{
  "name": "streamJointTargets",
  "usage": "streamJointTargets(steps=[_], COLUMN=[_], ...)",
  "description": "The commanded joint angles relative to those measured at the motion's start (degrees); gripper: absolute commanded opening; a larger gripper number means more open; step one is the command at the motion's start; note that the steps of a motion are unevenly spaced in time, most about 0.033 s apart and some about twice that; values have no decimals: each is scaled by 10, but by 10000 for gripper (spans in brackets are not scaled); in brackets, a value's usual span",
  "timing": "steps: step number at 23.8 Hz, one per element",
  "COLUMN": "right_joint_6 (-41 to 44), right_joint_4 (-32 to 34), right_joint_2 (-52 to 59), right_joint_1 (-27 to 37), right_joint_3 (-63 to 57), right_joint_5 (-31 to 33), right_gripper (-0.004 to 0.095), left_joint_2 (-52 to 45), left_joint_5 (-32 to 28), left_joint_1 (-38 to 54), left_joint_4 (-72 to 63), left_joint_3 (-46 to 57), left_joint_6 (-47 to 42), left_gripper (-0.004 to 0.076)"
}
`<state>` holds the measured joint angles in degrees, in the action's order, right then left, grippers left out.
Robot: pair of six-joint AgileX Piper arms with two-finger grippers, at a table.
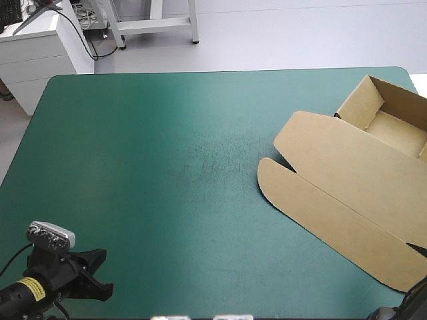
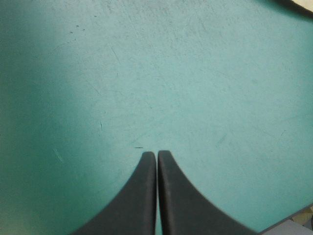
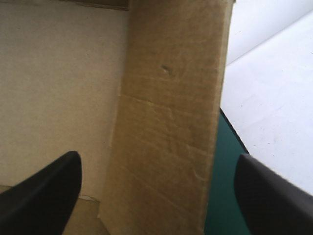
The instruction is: Fold the box
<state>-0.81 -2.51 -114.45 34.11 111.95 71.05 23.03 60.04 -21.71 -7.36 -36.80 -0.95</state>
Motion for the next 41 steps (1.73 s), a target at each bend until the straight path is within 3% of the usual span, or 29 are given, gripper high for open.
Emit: streamJointTargets(steps=[1, 6, 8, 11, 12, 13, 14, 22, 26, 34, 41], right_joint_6=[-5, -40, -48, -47, -59, -69, -75, -80, -113, -150, -150], right_joint_4=[-9, -139, -169, -166, -166, -166, -165, -125, -125, -127, -127], right_joint_2=[66, 126, 165, 196, 219, 229, 240, 371, 517, 797, 926], right_joint_1=[6, 3, -18, -56, -86, -105, -124, -311, -396, -409, -409], right_joint_3=[17, 16, 10, -7, -27, -44, -59, -185, -336, -635, -771], right_joint_5=[6, 6, 6, 6, 6, 6, 5, -48, -138, -320, -374], right_gripper=[910, 892, 792, 489, 222, 66, -13, 3, 0, 0, 0], left_joint_2=[5, 5, 5, 5, 5, 5, 5, 5, 0, -111, -169], left_joint_5=[-30, -31, -31, -38, -42, -43, -45, -57, -94, -181, -193], left_joint_1=[0, 0, 0, 0, 0, 0, 0, 0, 0, 0, 0], left_joint_4=[-9, -8, -8, -8, -8, -8, -8, -4, 17, 13, 9], left_joint_3=[-14, -14, -14, -14, -14, -14, -14, -14, -11, 62, 83], left_joint_6=[1, 1, 1, 1, 1, 1, 1, 1, 1, 28, 50], left_gripper=[-8, -8, -8, -8, -8, -8, -8, -8, -8, -8, -8])
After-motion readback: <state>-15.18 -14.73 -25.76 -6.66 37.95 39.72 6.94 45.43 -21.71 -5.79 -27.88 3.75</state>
